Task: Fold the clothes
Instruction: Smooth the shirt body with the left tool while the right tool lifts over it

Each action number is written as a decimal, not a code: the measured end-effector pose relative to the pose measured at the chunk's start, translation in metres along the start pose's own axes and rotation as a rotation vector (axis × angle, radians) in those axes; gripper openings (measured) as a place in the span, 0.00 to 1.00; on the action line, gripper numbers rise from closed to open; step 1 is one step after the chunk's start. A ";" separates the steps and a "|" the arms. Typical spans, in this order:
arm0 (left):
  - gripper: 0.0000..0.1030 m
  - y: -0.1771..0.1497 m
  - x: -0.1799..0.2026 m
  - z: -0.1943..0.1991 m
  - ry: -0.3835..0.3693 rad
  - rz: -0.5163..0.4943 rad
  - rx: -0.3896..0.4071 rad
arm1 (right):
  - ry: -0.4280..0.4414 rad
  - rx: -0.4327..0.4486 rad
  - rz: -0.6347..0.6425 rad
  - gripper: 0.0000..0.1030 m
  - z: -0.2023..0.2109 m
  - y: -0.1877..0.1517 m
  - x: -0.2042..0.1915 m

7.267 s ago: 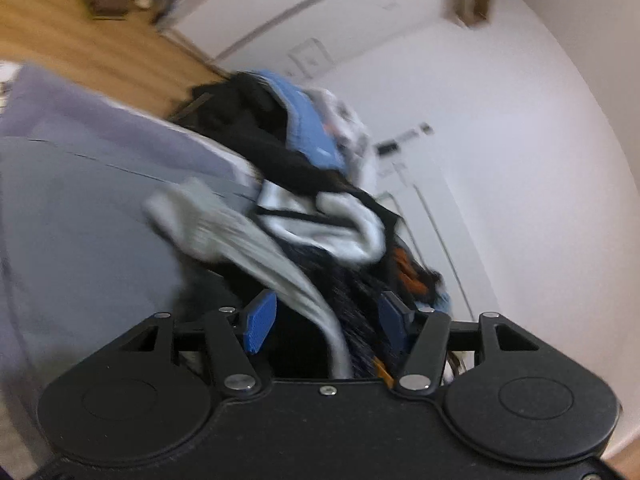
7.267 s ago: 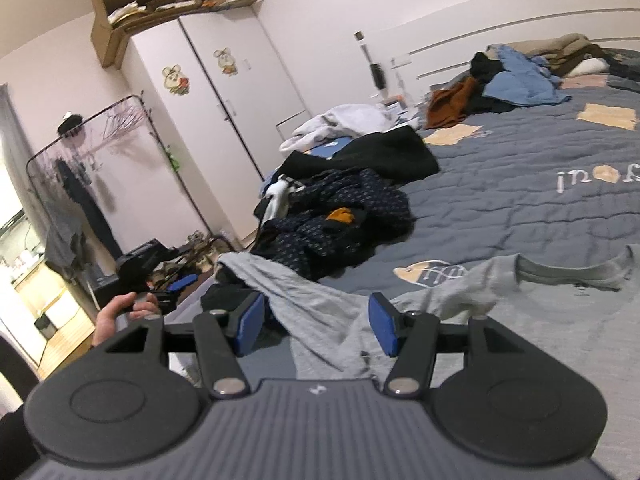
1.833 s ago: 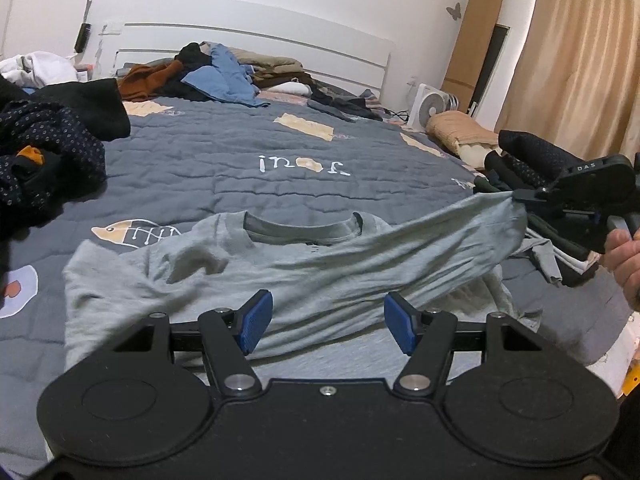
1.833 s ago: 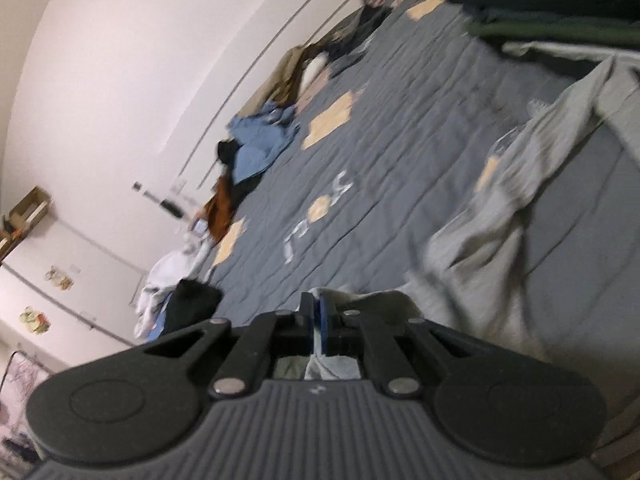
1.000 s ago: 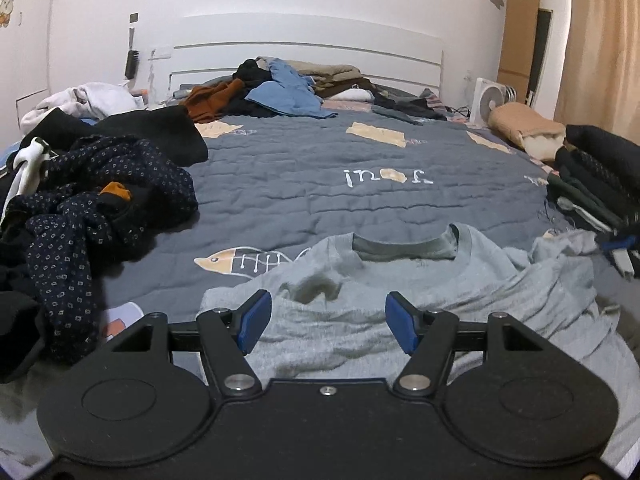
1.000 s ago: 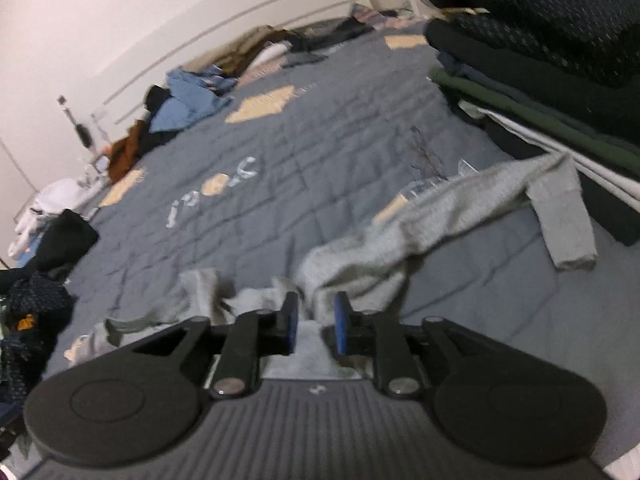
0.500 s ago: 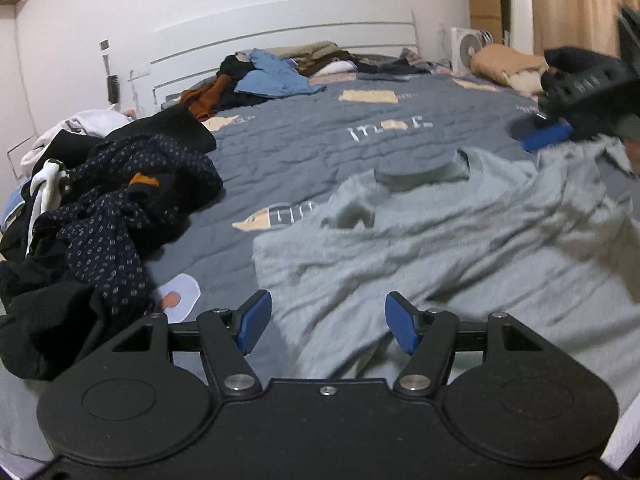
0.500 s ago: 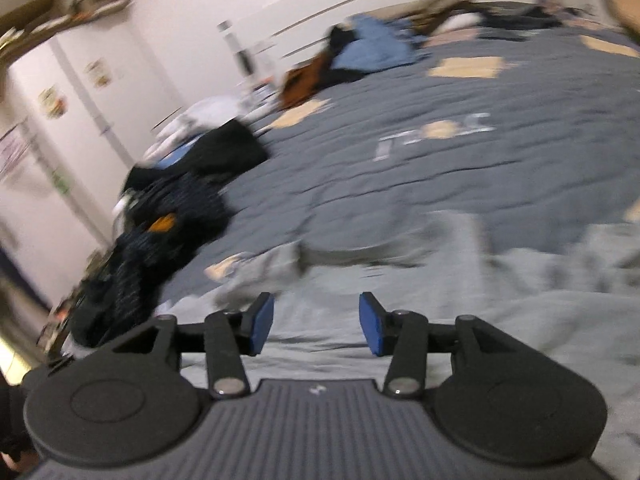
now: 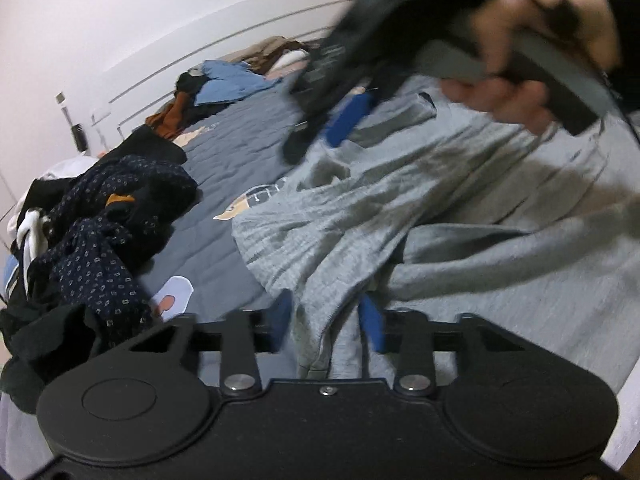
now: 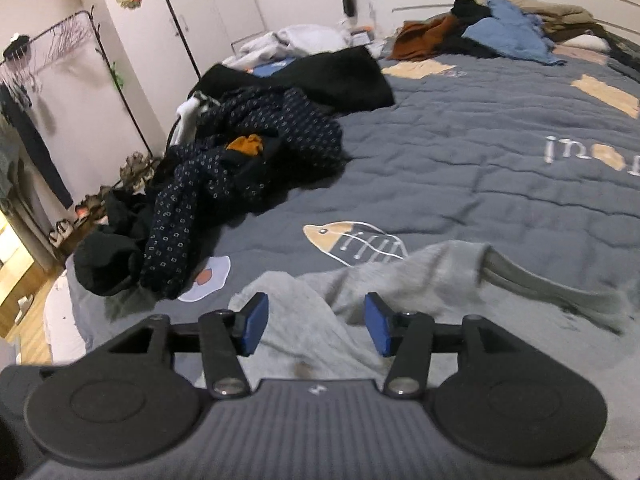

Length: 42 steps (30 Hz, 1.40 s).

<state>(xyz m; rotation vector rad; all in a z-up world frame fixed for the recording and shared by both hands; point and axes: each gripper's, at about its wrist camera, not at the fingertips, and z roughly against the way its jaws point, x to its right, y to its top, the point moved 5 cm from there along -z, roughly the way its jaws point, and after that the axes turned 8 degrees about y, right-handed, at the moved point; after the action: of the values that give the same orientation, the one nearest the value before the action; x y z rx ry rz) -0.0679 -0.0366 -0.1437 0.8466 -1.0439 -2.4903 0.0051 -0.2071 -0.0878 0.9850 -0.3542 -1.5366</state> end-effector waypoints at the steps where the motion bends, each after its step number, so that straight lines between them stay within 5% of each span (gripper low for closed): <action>1: 0.30 0.000 0.000 -0.001 0.001 -0.003 -0.001 | 0.003 -0.006 0.002 0.50 -0.007 0.002 -0.001; 16: 0.26 -0.004 0.001 -0.014 0.029 -0.037 -0.016 | 0.072 -0.097 -0.062 0.51 -0.073 0.010 -0.006; 17: 0.20 -0.004 0.000 -0.015 0.028 -0.035 -0.017 | 0.077 -0.113 -0.077 0.46 -0.077 0.009 -0.007; 20: 0.08 -0.003 -0.003 -0.015 0.016 -0.028 -0.019 | 0.070 -0.148 -0.135 0.06 -0.086 0.008 -0.005; 29: 0.03 0.002 -0.013 0.006 -0.015 -0.061 -0.002 | 0.020 0.040 -0.310 0.03 -0.071 0.037 0.019; 35: 0.03 -0.005 -0.014 -0.004 0.014 -0.073 -0.037 | 0.012 -0.015 -0.309 0.04 -0.089 0.039 0.029; 38: 0.08 -0.001 -0.019 0.002 0.037 -0.046 -0.006 | 0.002 -0.012 -0.245 0.07 -0.088 0.039 0.024; 40: 0.28 0.004 -0.021 0.007 0.064 -0.039 0.034 | 0.010 0.021 -0.216 0.08 -0.073 0.048 0.019; 42: 0.30 0.010 -0.018 0.010 0.055 -0.033 0.062 | 0.031 0.041 -0.206 0.15 -0.057 0.057 0.016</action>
<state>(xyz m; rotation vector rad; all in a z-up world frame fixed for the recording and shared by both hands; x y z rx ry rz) -0.0593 -0.0288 -0.1239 0.9522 -1.1017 -2.4582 0.0861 -0.2178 -0.0874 1.1037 -0.2693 -1.7026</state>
